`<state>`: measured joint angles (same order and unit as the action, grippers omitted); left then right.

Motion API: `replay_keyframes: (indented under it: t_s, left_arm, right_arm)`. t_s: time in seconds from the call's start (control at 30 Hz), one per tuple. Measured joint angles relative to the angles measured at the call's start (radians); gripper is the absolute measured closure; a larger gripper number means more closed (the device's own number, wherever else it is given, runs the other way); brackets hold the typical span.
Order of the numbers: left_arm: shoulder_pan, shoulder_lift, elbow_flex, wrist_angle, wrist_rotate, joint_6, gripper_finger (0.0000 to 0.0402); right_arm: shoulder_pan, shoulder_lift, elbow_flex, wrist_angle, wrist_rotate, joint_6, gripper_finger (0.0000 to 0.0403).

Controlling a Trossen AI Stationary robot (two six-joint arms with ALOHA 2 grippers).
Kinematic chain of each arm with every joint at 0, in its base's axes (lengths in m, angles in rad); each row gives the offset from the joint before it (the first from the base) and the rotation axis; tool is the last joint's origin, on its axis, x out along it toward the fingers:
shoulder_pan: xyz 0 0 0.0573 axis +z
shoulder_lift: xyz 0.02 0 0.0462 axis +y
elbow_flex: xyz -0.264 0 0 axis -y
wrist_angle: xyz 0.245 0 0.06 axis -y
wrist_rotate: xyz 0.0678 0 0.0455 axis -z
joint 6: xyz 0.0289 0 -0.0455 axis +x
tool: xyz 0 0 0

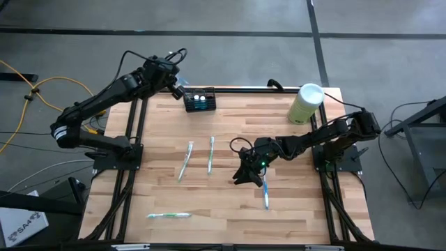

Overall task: Pick & Place toothbrushing station
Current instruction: Put the right blue toothbrush into the wire organizer

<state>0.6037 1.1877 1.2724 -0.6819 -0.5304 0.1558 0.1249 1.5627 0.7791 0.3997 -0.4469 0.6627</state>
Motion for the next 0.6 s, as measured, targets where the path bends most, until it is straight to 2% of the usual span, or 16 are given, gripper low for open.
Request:
replay_keyframes:
  t_s: [0.6]
  left_arm:
    - [0.000, -0.001, 0.000, -0.046, 0.005, -0.009, 0.0401]
  right_arm:
    - [0.000, 0.000, 0.000, 0.000, 0.000, -0.006, 0.0252]
